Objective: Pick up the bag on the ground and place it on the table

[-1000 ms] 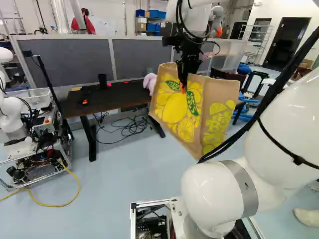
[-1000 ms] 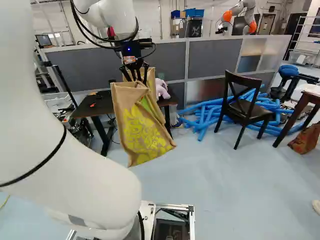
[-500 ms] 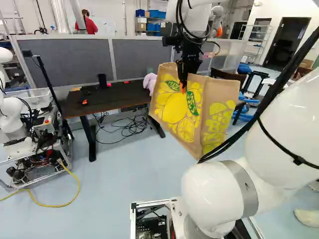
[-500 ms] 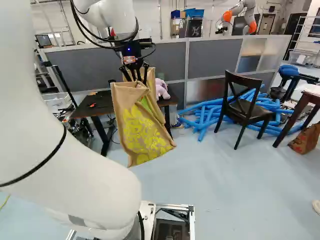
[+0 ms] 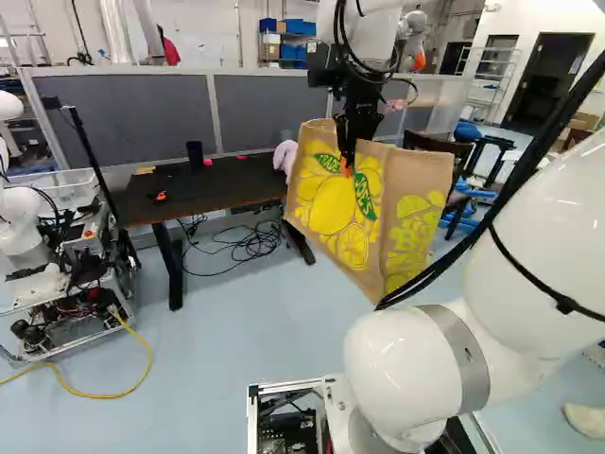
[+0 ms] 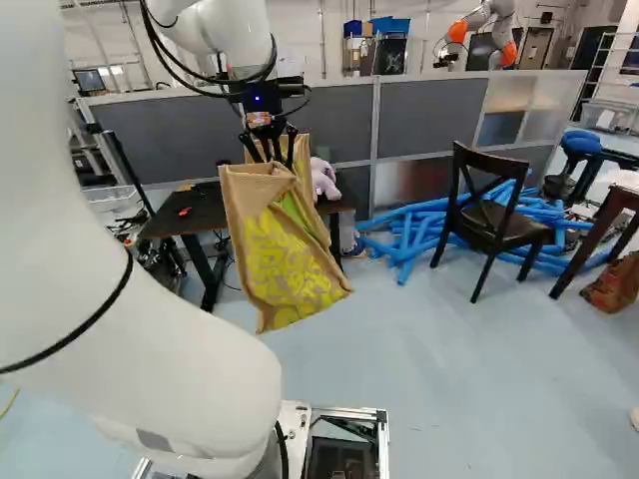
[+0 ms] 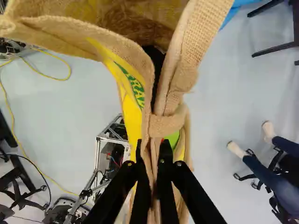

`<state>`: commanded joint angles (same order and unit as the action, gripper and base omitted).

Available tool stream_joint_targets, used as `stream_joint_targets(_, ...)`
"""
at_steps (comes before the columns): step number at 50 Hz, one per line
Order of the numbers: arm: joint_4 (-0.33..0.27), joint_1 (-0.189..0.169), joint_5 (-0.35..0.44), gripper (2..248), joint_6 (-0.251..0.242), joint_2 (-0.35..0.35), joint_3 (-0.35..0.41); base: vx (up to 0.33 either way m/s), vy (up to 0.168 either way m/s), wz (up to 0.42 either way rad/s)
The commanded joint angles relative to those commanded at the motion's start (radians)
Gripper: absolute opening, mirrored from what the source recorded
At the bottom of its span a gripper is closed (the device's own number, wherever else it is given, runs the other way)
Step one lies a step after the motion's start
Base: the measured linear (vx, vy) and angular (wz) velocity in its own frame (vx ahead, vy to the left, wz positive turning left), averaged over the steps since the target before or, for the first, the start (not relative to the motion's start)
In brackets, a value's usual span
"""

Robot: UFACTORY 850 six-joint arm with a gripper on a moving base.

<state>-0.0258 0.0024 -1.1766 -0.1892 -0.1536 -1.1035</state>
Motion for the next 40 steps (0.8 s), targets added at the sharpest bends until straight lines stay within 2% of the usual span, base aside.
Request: stream_joint_targets(40, 0.0, 0.0, 0.0, 22, 0.0, 0.0, 0.0, 0.092, 0.028, 0.127)
